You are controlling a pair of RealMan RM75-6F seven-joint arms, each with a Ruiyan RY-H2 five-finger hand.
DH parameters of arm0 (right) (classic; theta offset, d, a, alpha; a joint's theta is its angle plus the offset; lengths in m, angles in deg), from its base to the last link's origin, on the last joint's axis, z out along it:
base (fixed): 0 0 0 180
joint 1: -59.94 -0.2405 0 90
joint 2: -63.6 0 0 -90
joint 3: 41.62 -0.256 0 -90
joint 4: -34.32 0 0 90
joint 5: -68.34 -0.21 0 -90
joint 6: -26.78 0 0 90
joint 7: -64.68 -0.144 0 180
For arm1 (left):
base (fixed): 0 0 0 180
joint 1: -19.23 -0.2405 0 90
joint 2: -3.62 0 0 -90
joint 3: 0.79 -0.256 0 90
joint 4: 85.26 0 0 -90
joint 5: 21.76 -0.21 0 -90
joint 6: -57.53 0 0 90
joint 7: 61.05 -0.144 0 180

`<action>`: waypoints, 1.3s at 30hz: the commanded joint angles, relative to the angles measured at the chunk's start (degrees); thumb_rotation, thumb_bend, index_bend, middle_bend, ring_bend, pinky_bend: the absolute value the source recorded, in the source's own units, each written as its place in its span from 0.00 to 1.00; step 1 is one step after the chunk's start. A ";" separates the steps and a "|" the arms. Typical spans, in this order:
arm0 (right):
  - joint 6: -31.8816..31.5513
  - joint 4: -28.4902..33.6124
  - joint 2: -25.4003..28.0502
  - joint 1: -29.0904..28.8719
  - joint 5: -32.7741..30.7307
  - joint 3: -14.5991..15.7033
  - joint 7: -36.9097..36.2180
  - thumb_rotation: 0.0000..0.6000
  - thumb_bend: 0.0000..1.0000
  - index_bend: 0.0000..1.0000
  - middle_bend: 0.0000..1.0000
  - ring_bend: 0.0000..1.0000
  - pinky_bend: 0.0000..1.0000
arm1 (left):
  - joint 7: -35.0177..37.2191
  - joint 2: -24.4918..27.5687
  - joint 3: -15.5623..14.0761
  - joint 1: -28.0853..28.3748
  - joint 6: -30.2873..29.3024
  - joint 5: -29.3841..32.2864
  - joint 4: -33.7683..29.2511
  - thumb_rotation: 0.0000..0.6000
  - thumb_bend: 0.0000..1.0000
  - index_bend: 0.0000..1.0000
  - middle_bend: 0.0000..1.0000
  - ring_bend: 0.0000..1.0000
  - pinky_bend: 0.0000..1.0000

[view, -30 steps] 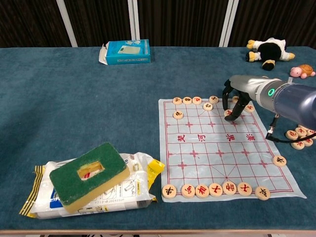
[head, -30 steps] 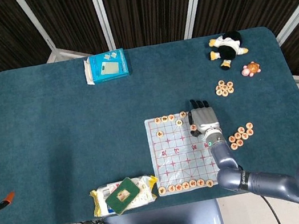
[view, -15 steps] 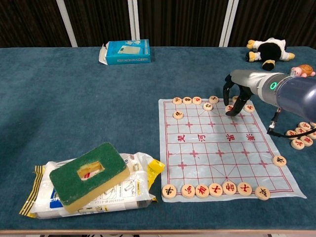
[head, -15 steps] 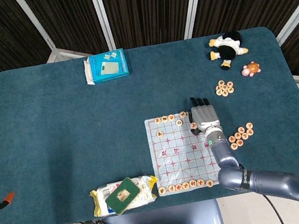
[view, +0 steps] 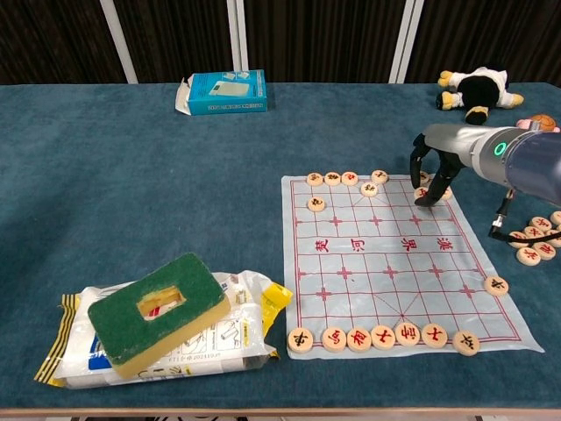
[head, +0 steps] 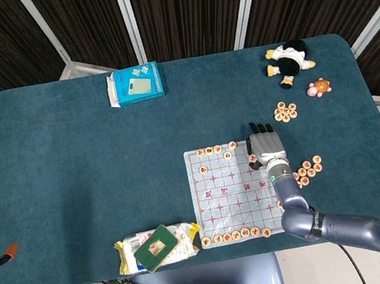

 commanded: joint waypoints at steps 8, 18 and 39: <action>0.69 -1.27 -0.26 -0.06 -0.77 0.56 -0.24 1.00 0.34 0.56 0.00 0.01 0.02 | 0.01 -0.01 0.02 0.00 -0.04 -0.03 -0.02 1.00 0.05 0.00 0.00 0.00 0.06; 1.83 -1.43 0.34 0.00 -1.11 1.29 -0.49 1.00 0.35 0.56 0.00 0.01 0.02 | -0.29 -0.12 -0.13 -0.09 -0.29 -0.35 -0.09 1.00 0.05 0.00 0.00 0.00 0.06; 1.86 -1.04 0.67 -0.58 -1.14 1.84 -0.83 1.00 0.35 0.52 0.00 0.01 0.02 | -0.29 -0.03 0.03 -0.14 -0.27 -0.02 -0.21 1.00 0.05 0.00 0.00 0.00 0.06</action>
